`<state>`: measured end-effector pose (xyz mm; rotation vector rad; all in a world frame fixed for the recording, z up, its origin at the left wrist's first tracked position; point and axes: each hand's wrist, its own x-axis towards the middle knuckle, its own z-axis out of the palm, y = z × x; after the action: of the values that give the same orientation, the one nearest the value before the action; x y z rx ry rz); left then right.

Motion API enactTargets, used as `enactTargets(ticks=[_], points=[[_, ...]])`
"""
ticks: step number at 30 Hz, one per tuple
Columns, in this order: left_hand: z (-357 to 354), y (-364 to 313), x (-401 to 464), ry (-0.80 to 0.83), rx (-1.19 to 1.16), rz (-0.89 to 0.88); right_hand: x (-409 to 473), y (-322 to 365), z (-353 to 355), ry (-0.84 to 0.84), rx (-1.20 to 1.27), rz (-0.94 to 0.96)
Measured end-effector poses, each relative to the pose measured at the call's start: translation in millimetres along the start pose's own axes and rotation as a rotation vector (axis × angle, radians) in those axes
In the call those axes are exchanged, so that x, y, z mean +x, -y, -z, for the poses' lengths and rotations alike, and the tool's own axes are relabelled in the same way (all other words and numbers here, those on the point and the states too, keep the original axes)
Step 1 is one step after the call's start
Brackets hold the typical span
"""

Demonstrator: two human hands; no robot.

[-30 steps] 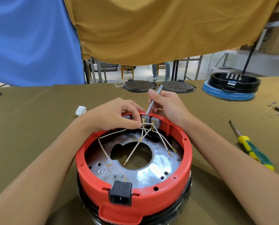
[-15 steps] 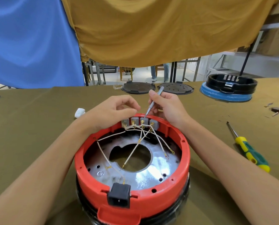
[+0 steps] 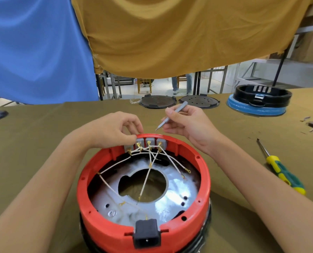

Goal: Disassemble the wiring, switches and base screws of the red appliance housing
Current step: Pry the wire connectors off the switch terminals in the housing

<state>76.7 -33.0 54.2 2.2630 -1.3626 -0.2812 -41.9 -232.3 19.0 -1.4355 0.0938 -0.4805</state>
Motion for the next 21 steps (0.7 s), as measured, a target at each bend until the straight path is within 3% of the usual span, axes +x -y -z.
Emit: enactTargets(ticks=[5, 9, 12, 21], points=[[0, 1, -1, -0.024, 0.073, 0.035, 0, 4, 3, 0.046, 0.087, -0.036], [-7, -1, 2, -0.261, -0.053, -0.098, -2, 4, 0, 0.058, 0.112, -0.039], [-11, -5, 3, -0.236, -0.212, -0.187, -3, 4, -3, 0.064, 0.153, -0.006], [-21, -2, 8, -0.306, -0.233, -0.265, -7, 7, -3, 0.063, 0.098, 0.055]])
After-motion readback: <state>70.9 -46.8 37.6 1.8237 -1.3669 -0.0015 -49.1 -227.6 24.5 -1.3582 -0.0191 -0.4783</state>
